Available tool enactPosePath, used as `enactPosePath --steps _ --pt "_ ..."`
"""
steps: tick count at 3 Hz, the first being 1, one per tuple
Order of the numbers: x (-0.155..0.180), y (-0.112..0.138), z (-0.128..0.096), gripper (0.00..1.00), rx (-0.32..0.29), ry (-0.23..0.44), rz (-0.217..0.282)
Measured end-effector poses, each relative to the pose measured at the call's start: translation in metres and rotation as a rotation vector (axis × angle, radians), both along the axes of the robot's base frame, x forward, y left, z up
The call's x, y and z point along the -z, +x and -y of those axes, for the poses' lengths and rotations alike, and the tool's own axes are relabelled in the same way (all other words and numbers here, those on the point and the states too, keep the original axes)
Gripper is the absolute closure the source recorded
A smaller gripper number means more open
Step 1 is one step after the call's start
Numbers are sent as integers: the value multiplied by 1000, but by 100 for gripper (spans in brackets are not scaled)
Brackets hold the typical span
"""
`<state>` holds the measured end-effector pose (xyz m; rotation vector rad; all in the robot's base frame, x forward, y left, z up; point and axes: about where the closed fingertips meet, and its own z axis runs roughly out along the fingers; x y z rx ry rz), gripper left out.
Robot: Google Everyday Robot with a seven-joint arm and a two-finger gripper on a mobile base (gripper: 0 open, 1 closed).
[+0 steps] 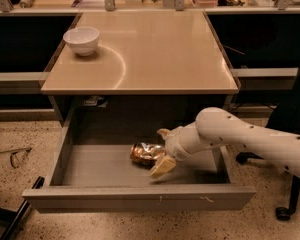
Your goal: Place orange can into top drawer
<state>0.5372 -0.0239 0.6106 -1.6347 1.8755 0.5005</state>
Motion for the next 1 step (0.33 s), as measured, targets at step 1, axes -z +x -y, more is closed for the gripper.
enactPosePath --steps 1 --pt "0 0 0 0 0 0 0"
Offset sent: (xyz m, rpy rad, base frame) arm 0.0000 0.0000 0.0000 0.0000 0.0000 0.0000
